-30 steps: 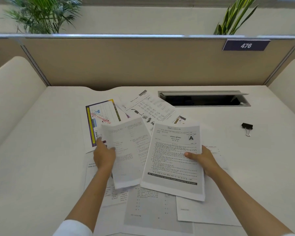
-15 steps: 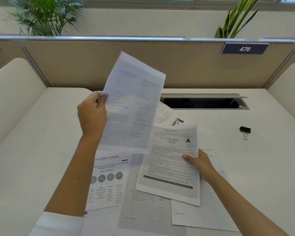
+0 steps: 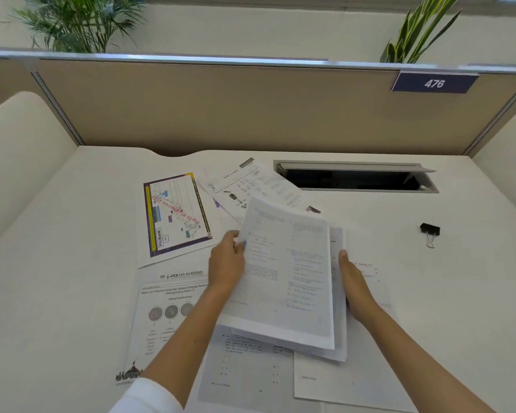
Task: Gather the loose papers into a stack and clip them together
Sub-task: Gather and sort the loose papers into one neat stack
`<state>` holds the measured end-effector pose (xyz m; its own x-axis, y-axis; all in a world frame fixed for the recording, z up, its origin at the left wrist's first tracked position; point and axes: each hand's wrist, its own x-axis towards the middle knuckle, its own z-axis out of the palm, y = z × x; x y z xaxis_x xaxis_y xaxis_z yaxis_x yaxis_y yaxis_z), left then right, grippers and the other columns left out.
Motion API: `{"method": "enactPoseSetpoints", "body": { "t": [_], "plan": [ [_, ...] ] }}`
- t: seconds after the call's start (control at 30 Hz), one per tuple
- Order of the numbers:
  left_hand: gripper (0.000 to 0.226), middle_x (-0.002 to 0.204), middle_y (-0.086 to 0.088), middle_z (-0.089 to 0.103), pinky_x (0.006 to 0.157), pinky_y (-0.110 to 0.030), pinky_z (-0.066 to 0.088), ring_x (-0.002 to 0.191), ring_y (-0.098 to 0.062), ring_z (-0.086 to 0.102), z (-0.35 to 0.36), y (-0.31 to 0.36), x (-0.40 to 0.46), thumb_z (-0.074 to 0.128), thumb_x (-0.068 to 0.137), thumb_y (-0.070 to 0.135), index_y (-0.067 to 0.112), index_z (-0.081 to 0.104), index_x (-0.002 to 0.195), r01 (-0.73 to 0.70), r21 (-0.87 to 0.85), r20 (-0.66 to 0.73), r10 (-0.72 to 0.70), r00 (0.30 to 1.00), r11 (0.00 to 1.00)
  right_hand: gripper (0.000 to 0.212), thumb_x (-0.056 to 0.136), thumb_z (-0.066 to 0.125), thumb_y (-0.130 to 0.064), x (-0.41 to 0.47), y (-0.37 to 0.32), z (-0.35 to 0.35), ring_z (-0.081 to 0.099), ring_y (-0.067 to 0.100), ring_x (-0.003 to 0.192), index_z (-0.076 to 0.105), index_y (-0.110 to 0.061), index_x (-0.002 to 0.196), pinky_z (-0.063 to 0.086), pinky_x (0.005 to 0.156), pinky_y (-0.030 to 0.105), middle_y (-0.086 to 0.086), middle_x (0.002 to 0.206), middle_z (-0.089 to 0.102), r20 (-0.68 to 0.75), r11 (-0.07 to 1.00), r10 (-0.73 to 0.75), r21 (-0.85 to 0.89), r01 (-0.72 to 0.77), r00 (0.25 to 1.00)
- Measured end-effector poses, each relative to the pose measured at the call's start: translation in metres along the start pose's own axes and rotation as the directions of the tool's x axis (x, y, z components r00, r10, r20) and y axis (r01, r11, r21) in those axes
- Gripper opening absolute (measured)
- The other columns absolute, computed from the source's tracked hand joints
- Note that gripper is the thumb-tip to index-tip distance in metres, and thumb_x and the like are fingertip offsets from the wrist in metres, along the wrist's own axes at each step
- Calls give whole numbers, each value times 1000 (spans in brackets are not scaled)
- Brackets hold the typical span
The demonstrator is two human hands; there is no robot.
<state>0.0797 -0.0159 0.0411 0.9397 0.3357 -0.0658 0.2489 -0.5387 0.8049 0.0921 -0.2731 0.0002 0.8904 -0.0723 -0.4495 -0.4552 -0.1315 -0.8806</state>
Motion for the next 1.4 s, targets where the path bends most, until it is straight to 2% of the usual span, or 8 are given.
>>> {"method": "enactPoseSetpoints", "body": {
  "t": [0.2,0.3,0.53,0.6,0.73,1.0,1.2,1.4],
  "plan": [
    [28,102,-1,61,78,-32,50,91,-19,58,18,-15,-15,50,98,22,13,57,124,33,70,95,-39,995,997,53,77,76,-40,3,8,-1,68,26,101,58,-20,123,55,88,50,5,117,69,62,999,-54,6,53,997],
    [39,131,-9,47,92,-37,41,118,-29,43,14,-24,-15,53,95,26,16,51,133,66,260,38,-79,996,963,47,81,76,-24,3,10,-2,68,27,100,57,-15,122,57,85,49,7,115,69,66,999,-54,-5,54,996],
    [61,148,-17,29,103,-51,32,133,-36,27,-32,-46,9,59,91,37,15,35,143,259,403,-183,-200,963,878,44,82,74,-22,1,10,-3,68,27,99,58,-15,122,57,83,48,5,113,70,67,998,-68,-7,69,995],
    [64,151,-18,26,107,-52,28,139,-36,22,-49,-58,22,59,91,35,13,32,145,213,466,-179,-145,973,858,44,82,74,-22,1,9,-2,69,26,99,58,-16,122,58,83,48,5,112,70,69,998,-69,-11,70,995],
    [67,159,-17,14,115,-51,18,146,-38,9,-66,-81,47,49,95,30,12,18,151,-71,688,116,-13,993,722,44,81,75,-24,2,10,-3,70,27,97,59,-17,122,58,82,50,6,113,71,70,997,-70,-26,72,995],
    [53,143,-25,39,95,-42,48,125,-36,48,-64,-89,59,45,94,10,3,29,144,-265,799,261,87,961,539,47,80,76,-27,3,12,-3,70,27,97,59,-18,122,58,82,50,5,112,71,72,997,-75,-23,77,995],
    [39,122,-29,60,74,-46,57,101,-40,65,-56,-91,52,53,90,-4,-8,51,128,-265,728,156,223,962,633,45,81,76,-25,5,13,-2,70,27,96,59,-18,121,58,81,50,5,111,71,67,997,-76,-19,78,995],
    [29,104,-19,66,71,-45,54,89,-35,66,-64,-83,45,39,99,6,2,50,126,8,510,-153,81,985,860,41,82,74,-21,2,10,-1,69,26,96,58,-15,120,58,80,45,6,110,70,54,997,-74,6,74,996]
  ]
}}
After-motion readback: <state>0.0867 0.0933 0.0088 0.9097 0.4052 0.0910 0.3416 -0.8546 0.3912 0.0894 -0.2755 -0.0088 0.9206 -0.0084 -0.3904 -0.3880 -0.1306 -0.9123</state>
